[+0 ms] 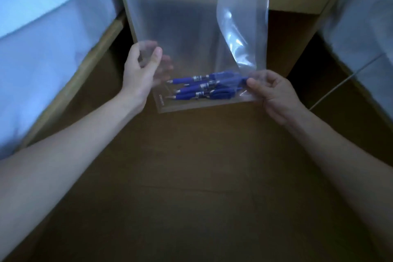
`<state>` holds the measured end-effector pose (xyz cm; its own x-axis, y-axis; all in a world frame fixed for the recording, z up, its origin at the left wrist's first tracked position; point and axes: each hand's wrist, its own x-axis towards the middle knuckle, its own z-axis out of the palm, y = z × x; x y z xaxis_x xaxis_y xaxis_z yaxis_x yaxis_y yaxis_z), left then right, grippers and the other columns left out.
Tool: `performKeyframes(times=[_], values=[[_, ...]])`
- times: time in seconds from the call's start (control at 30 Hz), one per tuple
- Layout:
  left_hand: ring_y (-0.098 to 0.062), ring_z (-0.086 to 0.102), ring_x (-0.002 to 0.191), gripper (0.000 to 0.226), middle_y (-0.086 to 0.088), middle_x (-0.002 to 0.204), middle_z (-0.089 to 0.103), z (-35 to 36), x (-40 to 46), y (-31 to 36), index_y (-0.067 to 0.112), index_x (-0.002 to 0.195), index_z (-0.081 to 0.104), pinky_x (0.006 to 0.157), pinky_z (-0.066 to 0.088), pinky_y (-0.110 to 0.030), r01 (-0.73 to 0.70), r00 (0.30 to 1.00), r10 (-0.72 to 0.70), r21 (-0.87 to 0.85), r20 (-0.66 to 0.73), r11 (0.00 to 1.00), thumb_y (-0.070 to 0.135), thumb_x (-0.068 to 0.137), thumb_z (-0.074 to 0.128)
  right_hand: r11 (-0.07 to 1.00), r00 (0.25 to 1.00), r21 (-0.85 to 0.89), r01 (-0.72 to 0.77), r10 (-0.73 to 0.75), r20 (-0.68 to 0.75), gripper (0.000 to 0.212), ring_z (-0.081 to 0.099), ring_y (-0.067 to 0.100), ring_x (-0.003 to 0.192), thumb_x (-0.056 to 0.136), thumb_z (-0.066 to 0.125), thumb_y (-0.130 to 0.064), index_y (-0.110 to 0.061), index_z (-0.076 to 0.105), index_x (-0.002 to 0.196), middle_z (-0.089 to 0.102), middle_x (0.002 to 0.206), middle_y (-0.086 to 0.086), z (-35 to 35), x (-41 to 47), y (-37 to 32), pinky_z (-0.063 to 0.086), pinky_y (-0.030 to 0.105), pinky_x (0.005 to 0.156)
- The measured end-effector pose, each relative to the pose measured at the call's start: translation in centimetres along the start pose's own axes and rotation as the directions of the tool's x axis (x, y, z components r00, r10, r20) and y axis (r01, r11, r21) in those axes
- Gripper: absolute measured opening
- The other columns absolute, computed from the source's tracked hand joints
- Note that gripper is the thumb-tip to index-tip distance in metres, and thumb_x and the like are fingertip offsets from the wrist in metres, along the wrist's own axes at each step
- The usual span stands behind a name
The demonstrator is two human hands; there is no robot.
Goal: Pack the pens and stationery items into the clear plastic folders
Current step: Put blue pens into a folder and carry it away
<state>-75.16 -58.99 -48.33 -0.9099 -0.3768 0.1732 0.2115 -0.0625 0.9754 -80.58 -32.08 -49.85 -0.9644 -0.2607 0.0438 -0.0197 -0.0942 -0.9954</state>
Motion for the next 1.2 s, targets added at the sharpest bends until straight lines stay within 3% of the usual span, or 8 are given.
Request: performKeyframes(times=[0.23,0.43,0.57,0.67,0.77,0.87,1.0,1.2], values=[[-0.021,0.072,0.084,0.043,-0.004,0.098,0.072,0.5,2.0,2.7,0.040,0.124,0.032,0.074,0.059,-0.035,0.153,0.960,-0.148,-0.001,0.236,0.988,0.023,0.093,0.056,0.998,0.995,0.007,0.063,-0.063,0.080,0.021,0.067,0.014,0.087,0.077,0.064,-0.014,-0.010,0.060,0.098,0.066,0.097,0.007,-0.2,2.1,-5.9,0.058,0.028,0.072],[-0.013,0.072,0.080,0.035,0.002,0.076,0.074,1.9,3.3,4.9,0.033,0.109,0.046,0.069,0.057,-0.029,-0.110,0.989,0.096,0.129,0.111,0.986,0.011,0.089,0.064,0.981,0.914,-0.094,-0.171,0.193,0.358,0.047,0.068,0.020,0.098,0.067,0.072,-0.017,-0.010,0.064,0.114,0.071,0.107,0.009,-0.5,3.1,-9.7,0.057,0.029,0.075],[-0.020,0.072,0.078,0.034,-0.002,0.079,0.075,3.7,4.7,8.7,0.028,0.106,0.052,0.072,0.057,-0.031,-0.107,0.994,0.106,0.037,0.036,0.994,0.013,0.083,0.071,0.996,0.971,-0.046,-0.081,0.089,0.221,0.025,0.068,0.008,0.064,0.087,0.058,-0.012,-0.016,0.077,0.072,0.071,0.069,-0.001,0.1,4.2,-12.9,0.057,0.025,0.055],[-0.018,0.072,0.077,0.027,-0.002,0.082,0.075,5.5,5.5,13.4,0.022,0.102,0.058,0.064,0.055,-0.025,-0.059,0.998,0.059,-0.025,0.027,0.998,0.017,0.080,0.072,0.997,0.996,-0.076,0.006,0.000,0.085,0.011,0.067,0.023,0.077,0.066,0.075,-0.028,-0.017,0.077,0.066,0.071,0.070,0.002,0.3,4.5,-17.7,0.056,0.045,0.076],[-0.018,0.072,0.082,0.040,-0.004,0.097,0.074,7.1,6.6,20.6,0.028,0.106,0.059,0.063,0.059,-0.030,0.113,0.978,-0.109,-0.013,0.177,0.994,0.035,0.069,0.073,0.998,1.000,-0.058,-0.004,0.004,0.001,0.027,0.066,0.034,0.089,0.053,0.078,-0.036,-0.016,0.078,0.071,0.073,0.080,0.007,0.0,4.5,-25.0,0.054,0.053,0.082],[-0.016,0.070,0.083,0.041,-0.004,0.105,0.071,8.5,7.9,29.3,0.025,0.101,0.063,0.078,0.058,-0.036,0.209,0.939,-0.220,0.067,0.264,0.976,0.037,0.063,0.072,0.998,1.000,-0.064,0.019,-0.019,-0.007,0.016,0.070,0.016,0.073,0.060,0.075,-0.032,-0.018,0.078,0.069,0.073,0.073,0.002,-0.5,4.1,-34.0,0.059,0.030,0.067],[-0.014,0.070,0.079,0.026,-0.003,0.086,0.074,11.8,10.1,42.8,0.000,0.104,0.062,0.068,0.057,-0.025,0.174,0.942,-0.174,0.024,0.288,0.984,0.014,0.082,0.065,0.989,0.992,-0.141,-0.035,0.051,0.115,0.010,0.068,0.011,0.066,0.066,0.072,-0.024,-0.016,0.077,0.067,0.073,0.074,0.002,-1.2,4.1,-48.7,0.053,0.019,0.061],[-0.020,0.069,0.098,0.026,-0.005,0.101,0.073,16.4,10.5,63.2,0.013,0.098,0.065,0.085,0.054,-0.038,0.191,0.907,-0.192,0.039,0.374,0.981,0.023,0.075,0.067,0.980,0.990,-0.199,-0.026,0.052,0.128,0.015,0.067,0.021,0.073,0.073,0.073,-0.023,-0.011,0.076,0.080,0.072,0.086,0.011,-2.5,1.1,-69.1,0.054,0.028,0.065]])
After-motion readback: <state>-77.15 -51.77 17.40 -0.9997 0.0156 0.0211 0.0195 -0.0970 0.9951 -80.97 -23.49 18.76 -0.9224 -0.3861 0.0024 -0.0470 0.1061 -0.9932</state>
